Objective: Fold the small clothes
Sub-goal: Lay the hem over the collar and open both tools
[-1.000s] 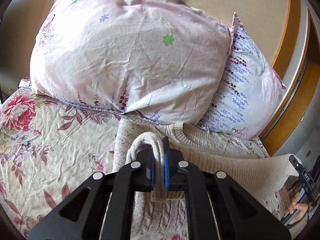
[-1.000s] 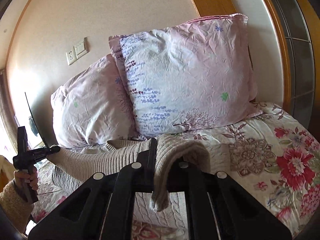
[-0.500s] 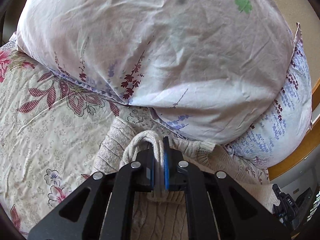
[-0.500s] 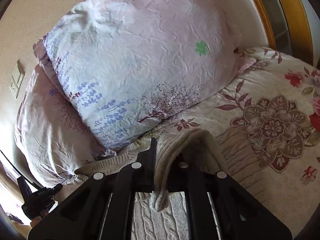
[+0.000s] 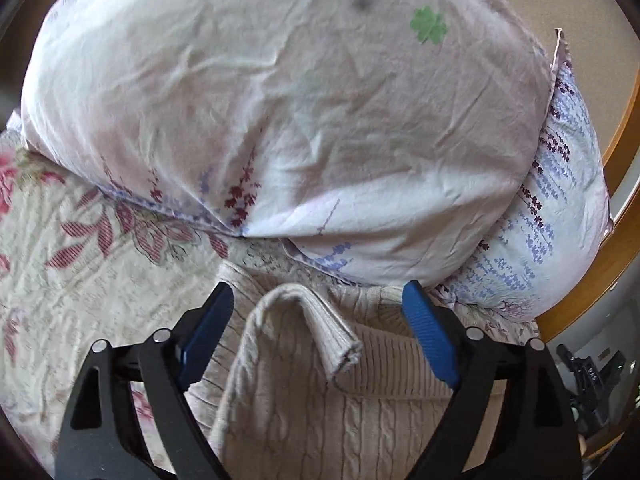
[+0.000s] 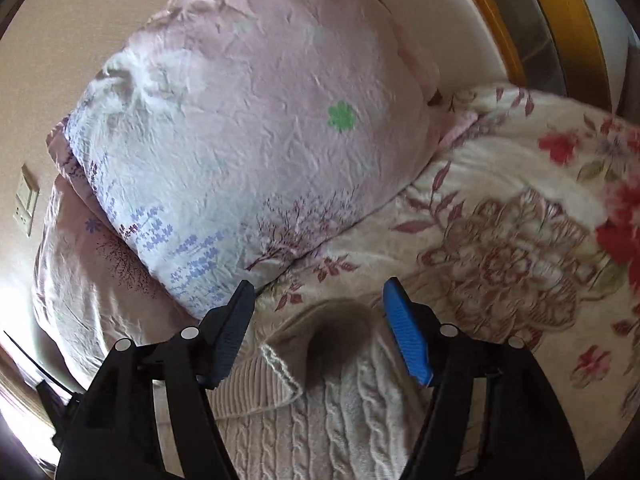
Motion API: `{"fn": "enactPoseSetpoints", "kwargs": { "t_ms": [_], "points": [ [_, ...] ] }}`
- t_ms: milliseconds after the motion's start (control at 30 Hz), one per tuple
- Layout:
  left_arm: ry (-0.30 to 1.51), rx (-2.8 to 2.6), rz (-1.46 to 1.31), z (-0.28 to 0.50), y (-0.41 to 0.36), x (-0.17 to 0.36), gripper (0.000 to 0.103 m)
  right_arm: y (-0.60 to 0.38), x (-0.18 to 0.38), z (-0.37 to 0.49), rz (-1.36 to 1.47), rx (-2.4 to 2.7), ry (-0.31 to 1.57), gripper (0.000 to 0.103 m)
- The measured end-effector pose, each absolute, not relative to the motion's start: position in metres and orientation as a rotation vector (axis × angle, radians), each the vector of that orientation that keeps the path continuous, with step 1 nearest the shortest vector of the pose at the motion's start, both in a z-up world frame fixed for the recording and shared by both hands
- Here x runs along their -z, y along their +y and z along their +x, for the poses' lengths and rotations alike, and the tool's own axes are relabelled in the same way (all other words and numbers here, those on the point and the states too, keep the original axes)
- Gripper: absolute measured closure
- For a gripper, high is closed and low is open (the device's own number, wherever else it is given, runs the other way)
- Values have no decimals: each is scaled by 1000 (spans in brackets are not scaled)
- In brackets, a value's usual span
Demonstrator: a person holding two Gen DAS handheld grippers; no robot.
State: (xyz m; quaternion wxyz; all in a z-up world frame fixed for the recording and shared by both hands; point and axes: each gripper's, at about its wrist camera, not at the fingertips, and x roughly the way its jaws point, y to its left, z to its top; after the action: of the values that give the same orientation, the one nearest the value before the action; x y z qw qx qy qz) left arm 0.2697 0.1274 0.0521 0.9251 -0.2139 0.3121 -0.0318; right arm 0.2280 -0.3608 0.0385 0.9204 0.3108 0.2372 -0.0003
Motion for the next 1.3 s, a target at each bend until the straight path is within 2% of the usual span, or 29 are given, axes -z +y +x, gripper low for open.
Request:
{"fn": "enactPoseSetpoints", "kwargs": {
  "t_ms": [67, 133, 167, 200, 233, 333, 467, 633, 733, 867, 933, 967, 1133, 1167, 1267, 1300],
  "points": [
    [630, 29, -364, 266, 132, -59, 16, -366, -46, 225, 577, 25, 474, 35],
    [653, 48, -358, 267, 139, -59, 18, -371, -46, 226, 560, -2, 503, 43],
    [672, 66, -368, 269, 142, -58, 22, -372, -46, 228, 560, -27, 526, 51],
    [693, 91, -386, 270, 147, -57, 30, -373, -45, 229, 571, -64, 551, 52],
    [712, 123, -409, 272, 149, -55, 34, -373, -44, 230, 602, -124, 572, 52],
    [758, 250, -487, 273, 149, -53, 35, -367, -44, 230, 699, -306, 621, 52],
    [816, 301, -447, 272, 129, -55, 35, -341, -42, 236, 627, -321, 745, 51],
    [933, 387, -475, 287, 108, -33, 32, -325, -28, 257, 670, -389, 848, 49],
    [926, 405, -542, 300, 101, -19, 30, -325, -24, 277, 770, -428, 804, 49],
    [743, 332, -706, 293, 124, -23, 27, -340, -30, 279, 818, -349, 632, 49],
    [684, 266, -783, 286, 143, -24, 19, -354, -34, 269, 817, -293, 581, 47],
    [665, 239, -811, 283, 152, -26, 18, -362, -35, 264, 824, -272, 560, 42],
    [696, 172, -707, 273, 166, -38, 14, -376, -36, 255, 740, -177, 586, 42],
    [705, 151, -656, 272, 166, -42, 14, -376, -35, 255, 712, -155, 611, 42],
    [744, 109, -471, 271, 157, -53, 16, -371, -29, 259, 639, -125, 696, 57],
    [752, 96, -410, 268, 153, -53, 16, -370, -26, 257, 617, -118, 722, 59]
  ]
}}
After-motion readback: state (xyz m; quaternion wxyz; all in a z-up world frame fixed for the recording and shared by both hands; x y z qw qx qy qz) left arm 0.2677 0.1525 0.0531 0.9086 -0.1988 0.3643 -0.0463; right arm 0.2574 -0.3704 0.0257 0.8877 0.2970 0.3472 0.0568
